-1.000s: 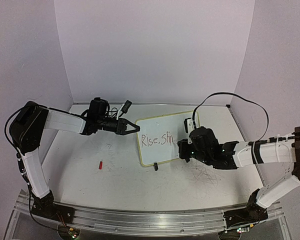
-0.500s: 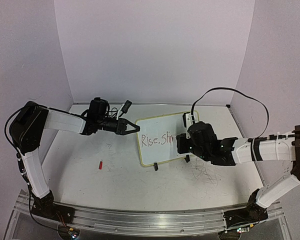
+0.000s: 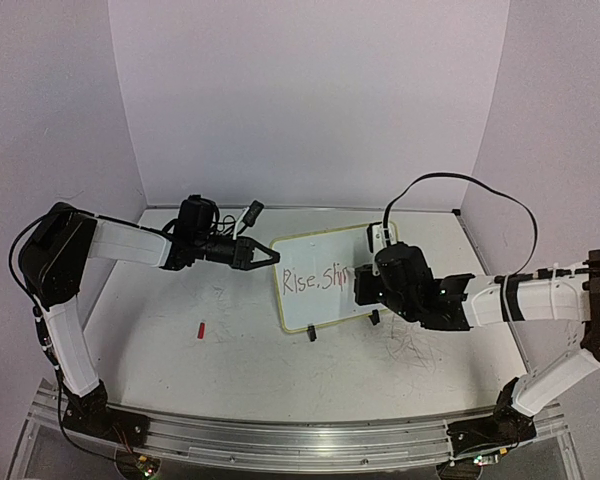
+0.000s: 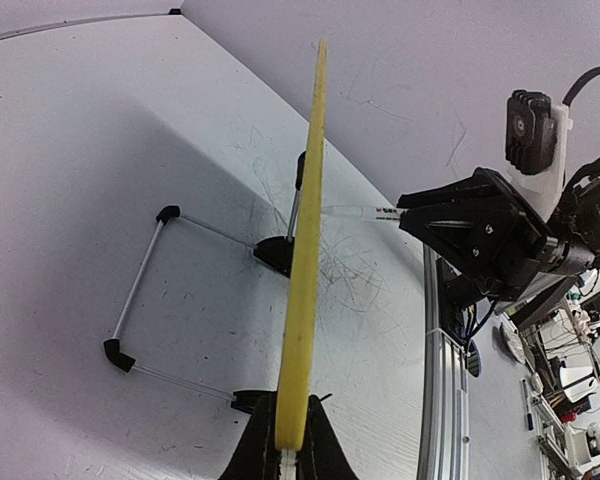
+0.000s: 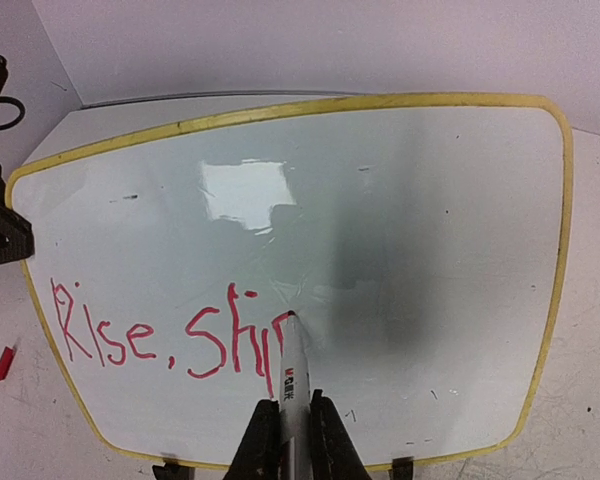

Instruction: Write a sentence on the whiteboard

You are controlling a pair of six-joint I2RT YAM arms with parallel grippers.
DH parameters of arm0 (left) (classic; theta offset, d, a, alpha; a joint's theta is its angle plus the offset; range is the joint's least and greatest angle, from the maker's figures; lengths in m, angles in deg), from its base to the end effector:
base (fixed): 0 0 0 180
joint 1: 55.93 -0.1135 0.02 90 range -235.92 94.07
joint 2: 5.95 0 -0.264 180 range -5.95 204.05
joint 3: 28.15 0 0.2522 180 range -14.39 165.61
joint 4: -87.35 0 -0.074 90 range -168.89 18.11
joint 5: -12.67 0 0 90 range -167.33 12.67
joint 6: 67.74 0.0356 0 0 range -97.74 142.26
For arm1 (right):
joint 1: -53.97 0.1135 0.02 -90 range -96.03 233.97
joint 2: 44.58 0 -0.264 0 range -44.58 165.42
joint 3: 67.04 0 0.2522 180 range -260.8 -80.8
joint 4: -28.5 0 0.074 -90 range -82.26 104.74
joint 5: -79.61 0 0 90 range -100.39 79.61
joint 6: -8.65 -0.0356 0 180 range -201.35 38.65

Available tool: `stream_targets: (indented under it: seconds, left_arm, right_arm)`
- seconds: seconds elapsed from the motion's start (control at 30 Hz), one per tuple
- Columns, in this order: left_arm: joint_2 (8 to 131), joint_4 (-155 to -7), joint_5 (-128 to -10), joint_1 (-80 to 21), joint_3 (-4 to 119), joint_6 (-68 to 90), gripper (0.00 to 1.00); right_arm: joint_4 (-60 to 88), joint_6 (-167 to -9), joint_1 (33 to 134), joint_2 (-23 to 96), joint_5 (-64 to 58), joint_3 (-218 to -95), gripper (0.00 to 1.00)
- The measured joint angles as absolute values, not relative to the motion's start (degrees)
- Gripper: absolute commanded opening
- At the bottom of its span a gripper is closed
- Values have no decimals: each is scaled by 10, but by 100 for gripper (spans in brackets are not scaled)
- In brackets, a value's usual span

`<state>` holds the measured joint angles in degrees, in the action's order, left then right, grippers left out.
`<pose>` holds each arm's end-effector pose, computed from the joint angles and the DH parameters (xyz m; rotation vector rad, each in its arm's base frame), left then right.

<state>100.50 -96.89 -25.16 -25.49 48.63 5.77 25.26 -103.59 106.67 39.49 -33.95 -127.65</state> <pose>0.3310 -0.2271 0.2007 0.8670 1.9326 -1.4178 0.2048 0.2454 0.2278 -0.2778 2.0009 0.4197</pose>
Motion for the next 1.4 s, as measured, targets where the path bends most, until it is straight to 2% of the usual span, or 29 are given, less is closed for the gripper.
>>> stream_targets:
  seconds: [1.4]
  left_arm:
    - [1005, -968, -252, -254, 486, 59, 0]
  right_arm:
    - [233, -1054, 1057, 359, -313, -1239, 0]
